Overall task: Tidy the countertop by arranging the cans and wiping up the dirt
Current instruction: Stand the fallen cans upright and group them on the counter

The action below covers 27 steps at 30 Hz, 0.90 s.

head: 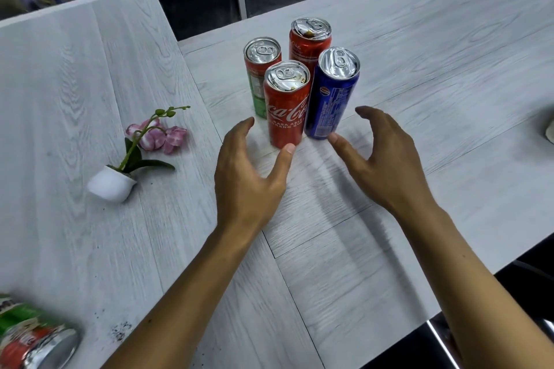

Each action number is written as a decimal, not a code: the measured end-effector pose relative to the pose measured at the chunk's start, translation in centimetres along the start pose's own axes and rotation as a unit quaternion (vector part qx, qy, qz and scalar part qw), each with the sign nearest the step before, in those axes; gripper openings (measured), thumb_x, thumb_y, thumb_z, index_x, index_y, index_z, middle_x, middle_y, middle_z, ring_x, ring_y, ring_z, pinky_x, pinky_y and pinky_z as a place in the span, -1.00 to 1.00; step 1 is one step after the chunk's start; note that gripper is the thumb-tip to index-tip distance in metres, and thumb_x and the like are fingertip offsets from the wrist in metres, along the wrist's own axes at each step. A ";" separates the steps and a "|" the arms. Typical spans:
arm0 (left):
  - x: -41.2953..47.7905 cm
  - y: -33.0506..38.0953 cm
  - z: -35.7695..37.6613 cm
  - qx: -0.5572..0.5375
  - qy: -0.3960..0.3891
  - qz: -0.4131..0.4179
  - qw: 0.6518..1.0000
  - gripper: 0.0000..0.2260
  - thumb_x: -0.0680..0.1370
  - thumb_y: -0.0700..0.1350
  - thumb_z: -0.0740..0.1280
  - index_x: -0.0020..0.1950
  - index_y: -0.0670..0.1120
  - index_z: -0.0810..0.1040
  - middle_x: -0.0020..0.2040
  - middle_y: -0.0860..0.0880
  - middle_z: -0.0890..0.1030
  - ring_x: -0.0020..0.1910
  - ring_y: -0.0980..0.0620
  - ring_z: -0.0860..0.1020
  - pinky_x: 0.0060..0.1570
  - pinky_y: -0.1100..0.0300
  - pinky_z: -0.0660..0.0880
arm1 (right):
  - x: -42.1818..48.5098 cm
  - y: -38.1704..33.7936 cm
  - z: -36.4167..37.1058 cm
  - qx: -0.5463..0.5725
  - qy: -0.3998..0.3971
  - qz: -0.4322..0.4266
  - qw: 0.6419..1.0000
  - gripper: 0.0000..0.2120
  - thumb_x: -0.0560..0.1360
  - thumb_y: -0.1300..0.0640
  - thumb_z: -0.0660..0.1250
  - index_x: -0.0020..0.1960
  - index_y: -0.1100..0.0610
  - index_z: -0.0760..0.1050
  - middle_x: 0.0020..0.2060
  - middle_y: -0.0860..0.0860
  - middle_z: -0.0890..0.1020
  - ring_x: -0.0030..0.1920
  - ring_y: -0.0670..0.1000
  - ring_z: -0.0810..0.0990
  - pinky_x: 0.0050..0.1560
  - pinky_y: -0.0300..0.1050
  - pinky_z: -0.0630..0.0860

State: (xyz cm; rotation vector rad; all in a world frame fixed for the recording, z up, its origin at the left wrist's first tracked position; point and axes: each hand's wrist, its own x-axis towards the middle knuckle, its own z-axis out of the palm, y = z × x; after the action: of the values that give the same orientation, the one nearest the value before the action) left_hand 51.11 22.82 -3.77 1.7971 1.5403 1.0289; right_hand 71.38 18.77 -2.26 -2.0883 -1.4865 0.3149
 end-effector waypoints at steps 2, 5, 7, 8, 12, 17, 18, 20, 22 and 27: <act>-0.6 -0.3 -0.5 0.027 -0.028 0.005 0.999 -0.36 0.56 0.25 0.36 0.55 -0.03 0.38 0.55 0.04 0.40 0.52 0.10 0.34 0.44 0.12 0.37 | -0.9 0.1 -0.1 -0.010 -0.008 0.000 1.000 -0.30 0.58 -0.37 0.19 0.56 0.03 0.28 0.52 0.01 0.40 0.49 0.04 0.38 0.31 -0.10 0.33; -1.3 -0.6 -1.4 0.070 -0.085 0.016 0.994 -0.36 0.59 0.26 0.28 0.59 -0.01 0.33 0.62 0.05 0.30 0.59 0.09 0.24 0.52 0.03 0.30 | -2.2 0.0 -0.4 -0.024 -0.018 -0.010 1.000 -0.32 0.60 -0.34 0.16 0.58 0.03 0.26 0.57 -0.01 0.32 0.54 0.00 0.29 0.40 -0.11 0.27; -1.7 -0.7 -1.8 0.092 -0.114 0.023 0.989 -0.38 0.62 0.25 0.26 0.61 0.01 0.30 0.63 0.06 0.27 0.61 0.09 0.20 0.55 0.00 0.27 | -3.0 -0.4 -0.5 -0.034 -0.031 -0.014 0.999 -0.33 0.62 -0.32 0.16 0.59 0.04 0.25 0.59 -0.01 0.29 0.56 0.00 0.26 0.46 -0.07 0.26; -1.9 -0.7 -2.0 0.099 -0.125 0.028 0.987 -0.40 0.63 0.24 0.25 0.61 0.01 0.29 0.63 0.07 0.27 0.61 0.10 0.20 0.55 0.00 0.26 | -3.5 -0.6 -0.6 -0.042 -0.037 -0.018 0.998 -0.33 0.62 -0.31 0.16 0.59 0.05 0.25 0.59 -0.01 0.28 0.57 0.01 0.26 0.48 -0.02 0.27; -2.6 -0.3 -2.9 0.138 -0.153 0.062 0.977 -0.44 0.64 0.17 0.25 0.60 0.00 0.30 0.62 0.05 0.28 0.61 0.07 0.19 0.55 -0.02 0.25 | -5.3 -1.6 -1.0 -0.078 -0.053 -0.052 0.994 -0.35 0.64 -0.27 0.16 0.58 0.10 0.28 0.58 0.05 0.30 0.57 0.06 0.26 0.52 0.10 0.28; -3.8 0.5 -4.6 0.169 -0.187 0.118 0.960 -0.45 0.62 0.09 0.23 0.60 -0.01 0.30 0.62 0.02 0.30 0.60 0.06 0.20 0.59 0.08 0.09 | -7.4 -3.0 -1.5 -0.121 -0.073 -0.088 0.986 -0.35 0.63 -0.26 0.15 0.57 0.13 0.30 0.58 0.10 0.31 0.58 0.12 0.26 0.53 0.16 0.24; -4.1 0.6 -4.9 0.178 -0.196 0.126 0.956 -0.43 0.61 0.11 0.20 0.61 -0.01 0.29 0.62 0.02 0.28 0.61 0.06 0.18 0.58 0.10 0.03 | -7.9 -3.3 -1.6 -0.128 -0.074 -0.093 0.985 -0.35 0.63 -0.26 0.14 0.57 0.12 0.30 0.58 0.10 0.30 0.58 0.12 0.25 0.55 0.16 0.22; -4.7 0.7 -5.6 0.191 -0.207 0.136 0.950 -0.40 0.59 0.14 0.15 0.61 0.00 0.28 0.63 0.02 0.26 0.62 0.06 0.15 0.56 0.12 -0.03 | -8.9 -3.9 -1.6 -0.144 -0.076 -0.102 0.981 -0.34 0.63 -0.27 0.14 0.58 0.11 0.28 0.59 0.09 0.30 0.59 0.11 0.24 0.56 0.14 0.21; -5.2 0.6 -6.2 0.200 -0.212 0.148 0.945 -0.41 0.59 0.15 0.13 0.61 -0.01 0.28 0.64 0.01 0.25 0.62 0.04 0.15 0.56 0.12 -0.07 | -9.7 -4.5 -1.7 -0.155 -0.078 -0.110 0.979 -0.35 0.64 -0.27 0.14 0.58 0.11 0.28 0.59 0.09 0.30 0.59 0.11 0.23 0.56 0.14 0.21; -6.6 0.1 -8.6 0.221 -0.209 0.160 0.939 -0.43 0.62 0.15 0.15 0.61 0.00 0.28 0.64 -0.01 0.23 0.63 0.03 0.13 0.55 0.10 -0.15 | -12.2 -6.4 -1.7 -0.173 -0.087 -0.118 0.974 -0.35 0.64 -0.28 0.12 0.59 0.09 0.25 0.60 0.08 0.27 0.60 0.11 0.21 0.57 0.10 0.18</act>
State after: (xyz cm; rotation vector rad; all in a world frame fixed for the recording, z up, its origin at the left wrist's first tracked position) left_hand 43.69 15.79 -0.25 2.4480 1.3022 0.3906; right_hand 62.74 8.50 1.21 -2.1553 -1.9946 0.1586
